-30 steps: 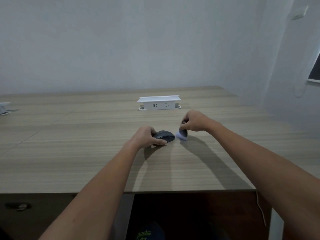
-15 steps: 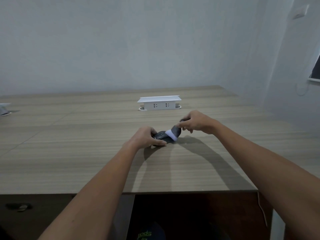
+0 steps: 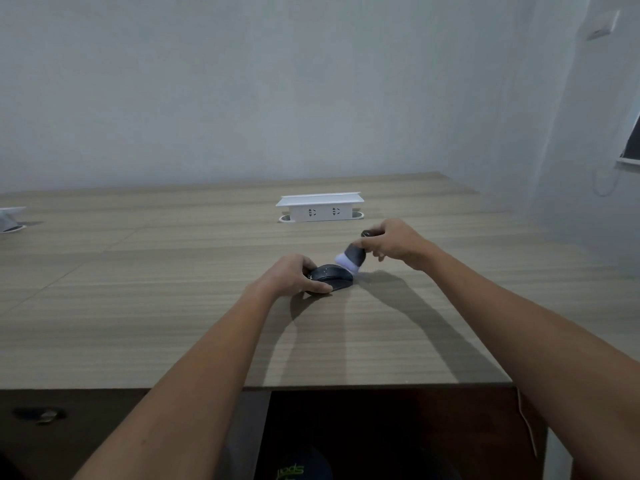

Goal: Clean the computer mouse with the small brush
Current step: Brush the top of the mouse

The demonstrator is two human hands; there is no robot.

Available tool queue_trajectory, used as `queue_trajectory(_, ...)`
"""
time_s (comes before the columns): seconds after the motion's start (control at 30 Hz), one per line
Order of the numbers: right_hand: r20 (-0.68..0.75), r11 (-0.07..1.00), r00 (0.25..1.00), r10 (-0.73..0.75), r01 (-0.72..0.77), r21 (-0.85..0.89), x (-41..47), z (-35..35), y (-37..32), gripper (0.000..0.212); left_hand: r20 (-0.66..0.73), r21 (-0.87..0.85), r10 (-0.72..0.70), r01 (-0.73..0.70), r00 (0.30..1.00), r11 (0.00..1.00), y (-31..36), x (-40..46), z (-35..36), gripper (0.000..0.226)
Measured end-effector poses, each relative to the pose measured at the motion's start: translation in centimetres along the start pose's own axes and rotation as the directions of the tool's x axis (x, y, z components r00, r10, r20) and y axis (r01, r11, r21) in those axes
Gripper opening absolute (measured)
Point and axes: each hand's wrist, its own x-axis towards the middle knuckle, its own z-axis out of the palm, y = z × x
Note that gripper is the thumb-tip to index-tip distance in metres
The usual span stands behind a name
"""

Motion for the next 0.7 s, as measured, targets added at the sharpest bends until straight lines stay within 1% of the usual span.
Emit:
queue_trajectory(0.03, 0.04, 0.998, 0.999, 0.006, -0.008, 0.06, -0.1, 0.1, 0.0, 0.018, 0.005, 0.014, 0.004, -0.004, 1.0, 1.0, 0.0, 0.0, -0.1, 0.038)
queue_trajectory(0.07, 0.069, 0.997, 0.997, 0.026, -0.03, 0.067, 0.0, 0.2, 0.0, 0.018, 0.01, 0.029, 0.01, -0.01, 1.0, 1.0, -0.1, 0.0, -0.1, 0.037)
queue_trajectory(0.1, 0.068, 0.998, 0.996, 0.063, -0.065, 0.019, 0.1, 0.3, 0.1, 0.016, 0.016, 0.036, 0.015, -0.015, 1.0, 0.999, -0.1, 0.1, -0.2, 0.036)
queue_trajectory(0.17, -0.042, 0.98, 0.991, 0.13, -0.135, -0.148, 0.6, 0.4, 0.1, 0.013, 0.032, 0.023, 0.029, -0.03, 0.999, 0.999, -0.3, 0.2, -0.2, 0.034)
queue_trajectory(0.2, -0.092, 0.974, 0.987, 0.131, -0.146, -0.176, 0.8, 0.4, 0.0, 0.013, 0.039, 0.017, 0.037, -0.037, 0.999, 0.999, -0.3, 0.3, -0.3, 0.033)
queue_trajectory(0.23, -0.096, 0.981, 0.988, 0.123, -0.135, -0.139, 0.8, 0.4, -0.1, 0.013, 0.046, 0.018, 0.045, -0.046, 0.998, 0.999, -0.4, 0.3, -0.3, 0.033)
queue_trajectory(0.27, -0.064, 0.992, 0.992, 0.108, -0.112, -0.055, 0.8, 0.5, -0.3, 0.012, 0.054, 0.024, 0.051, -0.052, 0.997, 0.998, -0.5, 0.3, -0.4, 0.032)
queue_trajectory(0.3, -0.013, 0.996, 0.996, 0.089, -0.089, 0.032, 0.8, 0.5, -0.6, 0.013, 0.062, 0.03, 0.053, -0.055, 0.997, 0.998, -0.5, 0.3, -0.4, 0.032)
queue_trajectory(0.33, 0.043, 0.994, 0.996, 0.077, -0.08, 0.08, 0.7, 0.6, -0.8, 0.014, 0.071, 0.033, 0.053, -0.055, 0.996, 0.998, -0.5, 0.4, -0.5, 0.031)
queue_trajectory(0.37, 0.069, 0.995, 0.995, 0.075, -0.079, 0.064, 0.5, 0.8, -1.0, 0.015, 0.077, 0.036, 0.052, -0.055, 0.996, 0.998, -0.6, 0.5, -0.5, 0.031)
queue_trajectory(0.4, 0.058, 0.997, 0.995, 0.08, -0.08, -0.001, 0.6, 0.9, -1.1, 0.017, 0.082, 0.034, 0.053, -0.056, 0.995, 0.998, -0.6, 0.6, -0.5, 0.031)
queue_trajectory(0.47, -0.023, 0.98, 0.996, 0.082, -0.085, -0.178, 0.7, 1.1, -1.4, 0.015, 0.098, 0.012, 0.052, -0.053, 0.994, 0.999, -0.6, 0.6, -0.5, 0.031)
queue_trajectory(0.5, -0.049, 0.976, 0.996, 0.072, -0.08, -0.203, 0.8, 1.2, -1.5, 0.015, 0.108, 0.002, 0.052, -0.052, 0.993, 0.999, -0.6, 0.6, -0.6, 0.03)
queue_trajectory(0.53, -0.047, 0.983, 0.997, 0.054, -0.061, -0.175, 0.8, 1.2, -1.6, 0.018, 0.116, -0.002, 0.052, -0.052, 0.992, 0.999, -0.6, 0.6, -0.6, 0.029)
queue_trajectory(0.6, 0.015, 0.998, 0.999, 0.031, -0.03, -0.061, 0.8, 1.2, -1.8, 0.023, 0.127, -0.001, 0.054, -0.055, 0.99, 0.999, -0.8, 0.5, -0.6, 0.027)
queue_trajectory(0.63, 0.043, 0.998, 0.999, 0.031, -0.029, -0.054, 0.6, 1.2, -1.8, 0.023, 0.133, -0.006, 0.056, -0.056, 0.99, 0.998, -0.9, 0.5, -0.6, 0.026)
queue_trajectory(0.67, 0.049, 0.996, 0.998, 0.039, -0.035, -0.087, 0.6, 1.2, -1.8, 0.021, 0.14, -0.017, 0.057, -0.055, 0.989, 0.998, -1.0, 0.6, -0.6, 0.026)
queue_trajectory(0.7, 0.034, 0.986, 0.998, 0.051, -0.045, -0.16, 0.8, 1.2, -1.6, 0.018, 0.145, -0.027, 0.06, -0.057, 0.988, 0.998, -1.1, 0.6, -0.5, 0.027)
